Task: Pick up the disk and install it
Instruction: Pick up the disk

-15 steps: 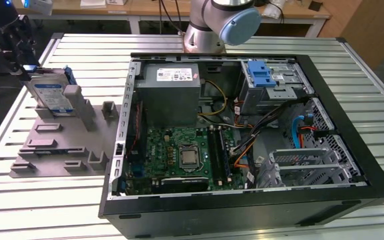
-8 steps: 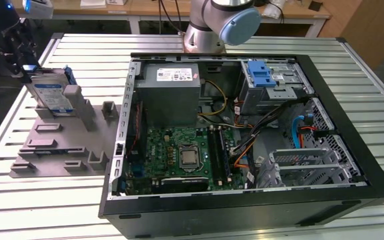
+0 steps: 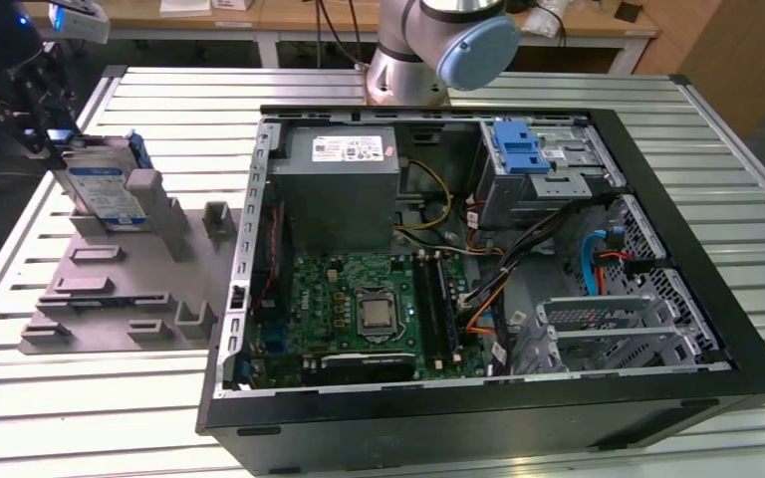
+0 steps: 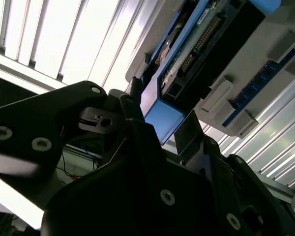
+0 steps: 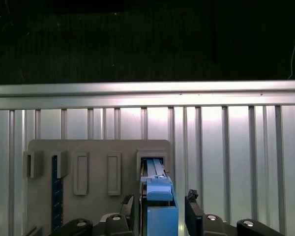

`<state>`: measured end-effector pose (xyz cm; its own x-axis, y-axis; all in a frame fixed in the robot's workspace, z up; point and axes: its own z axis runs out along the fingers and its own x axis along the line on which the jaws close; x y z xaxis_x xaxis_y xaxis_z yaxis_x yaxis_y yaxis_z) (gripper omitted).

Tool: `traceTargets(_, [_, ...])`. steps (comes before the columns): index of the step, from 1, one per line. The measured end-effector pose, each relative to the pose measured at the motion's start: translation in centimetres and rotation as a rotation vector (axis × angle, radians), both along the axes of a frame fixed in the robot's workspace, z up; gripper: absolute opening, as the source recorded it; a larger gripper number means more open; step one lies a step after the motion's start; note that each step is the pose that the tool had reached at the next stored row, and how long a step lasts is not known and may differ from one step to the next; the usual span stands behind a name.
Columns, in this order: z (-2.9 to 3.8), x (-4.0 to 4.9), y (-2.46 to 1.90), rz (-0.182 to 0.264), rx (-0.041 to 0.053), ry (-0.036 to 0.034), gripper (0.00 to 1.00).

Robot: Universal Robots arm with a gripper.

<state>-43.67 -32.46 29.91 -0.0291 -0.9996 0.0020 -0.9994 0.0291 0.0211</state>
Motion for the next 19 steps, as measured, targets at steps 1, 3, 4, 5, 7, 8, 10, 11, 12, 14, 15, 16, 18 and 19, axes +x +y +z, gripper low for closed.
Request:
traceTargets(1, [0.00, 0.00, 0.00, 0.000, 0.0000, 0.0000, 0.55])
traceTargets(3, [-0.02, 0.00, 0.00, 0.000, 0.0001, -0.0003, 0.47])
traceTargets(4, [-0.02, 0.00, 0.00, 0.000, 0.0001, -0.0002, 0.47])
traceTargets(5, [-0.02, 0.00, 0.00, 0.000, 0.0001, -0.0003, 0.47])
traceTargets(7, [-0.04, 0.00, 0.00, 0.000, 0.0000, -0.0002, 0.47])
traceTargets(8, [-0.08, 0.01, 0.00, 0.000, 0.0001, -0.0005, 0.47])
traceTargets(10, [-0.16, 0.00, 0.00, 0.000, 0.0000, -0.0006, 0.47])
traceTargets(11, [-0.19, 0.00, 0.00, 0.000, -0.0001, -0.0006, 0.47])
traceTargets(12, [-0.22, 0.00, 0.00, 0.000, -0.0002, -0.0006, 0.47])
traceTargets(14, [-0.27, 0.00, 0.00, 0.000, -0.0003, -0.0007, 0.47])
traceTargets(15, [-0.30, 0.00, 0.00, 0.000, -0.0002, -0.0009, 0.47])
traceTargets(16, [-0.35, 0.00, 0.00, 0.000, -0.0002, -0.0012, 0.47])
traceTargets(18, [-0.47, -0.01, 0.00, 0.000, -0.0004, -0.0020, 0.47])
traceTargets(19, [-0.51, -0.01, 0.00, 0.000, -0.0005, -0.0020, 0.47])
